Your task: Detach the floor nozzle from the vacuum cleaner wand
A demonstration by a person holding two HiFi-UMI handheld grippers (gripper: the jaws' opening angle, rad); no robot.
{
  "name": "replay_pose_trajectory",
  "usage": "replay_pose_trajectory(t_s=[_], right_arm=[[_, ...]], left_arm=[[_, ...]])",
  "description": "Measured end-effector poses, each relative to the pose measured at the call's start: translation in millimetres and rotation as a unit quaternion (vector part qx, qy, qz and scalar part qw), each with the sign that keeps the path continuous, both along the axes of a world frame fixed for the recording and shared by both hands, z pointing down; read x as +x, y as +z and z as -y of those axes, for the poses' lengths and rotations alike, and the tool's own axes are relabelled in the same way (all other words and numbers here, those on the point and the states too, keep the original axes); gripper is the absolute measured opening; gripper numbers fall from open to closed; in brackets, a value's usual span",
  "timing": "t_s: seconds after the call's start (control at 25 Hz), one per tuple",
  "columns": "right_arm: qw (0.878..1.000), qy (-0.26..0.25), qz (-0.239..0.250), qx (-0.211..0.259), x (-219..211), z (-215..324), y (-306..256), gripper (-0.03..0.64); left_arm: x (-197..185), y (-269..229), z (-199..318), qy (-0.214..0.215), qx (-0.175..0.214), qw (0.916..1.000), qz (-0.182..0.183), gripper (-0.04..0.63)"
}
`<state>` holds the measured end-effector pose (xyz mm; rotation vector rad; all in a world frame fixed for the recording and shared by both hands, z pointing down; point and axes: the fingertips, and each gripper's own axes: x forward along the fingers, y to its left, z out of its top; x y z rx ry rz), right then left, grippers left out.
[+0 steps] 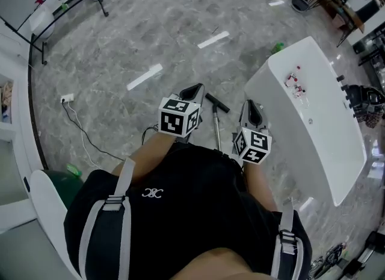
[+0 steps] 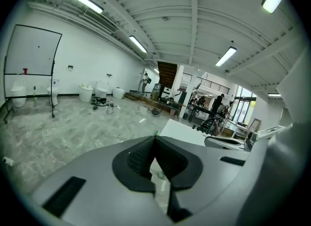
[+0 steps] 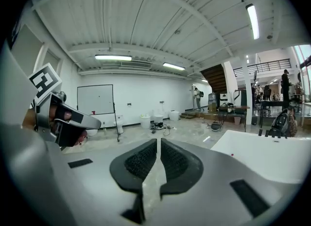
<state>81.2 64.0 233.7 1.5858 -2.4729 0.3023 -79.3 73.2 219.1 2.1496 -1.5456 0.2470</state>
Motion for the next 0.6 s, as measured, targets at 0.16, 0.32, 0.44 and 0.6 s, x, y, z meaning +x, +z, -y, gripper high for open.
replay_pose_trajectory(t_s=[0.16, 0.32, 0.44, 0.6], right_arm=[[1.0, 0.016, -0.008, -0.006, -14, 33, 11, 0.015], [0.999, 0.021, -0.011, -0.04, -17, 47, 37, 0.02], [0.997, 0.016, -0.004, -0.071, -8, 53, 58, 0.079], [0.991, 0.023, -0.004, -0.131, 9, 61, 98, 0.129]], left_arm=[[-22, 10, 39, 0.011, -0.013, 0.9998, 0.007, 0.0], [-31, 30, 76, 0.019, -0.048, 0.9987, -0.007, 0.0], [-16, 48, 94, 0.038, -0.081, 0.9956, -0.026, 0.0], [3, 79, 114, 0.065, -0.115, 0.9911, -0.01, 0.0]])
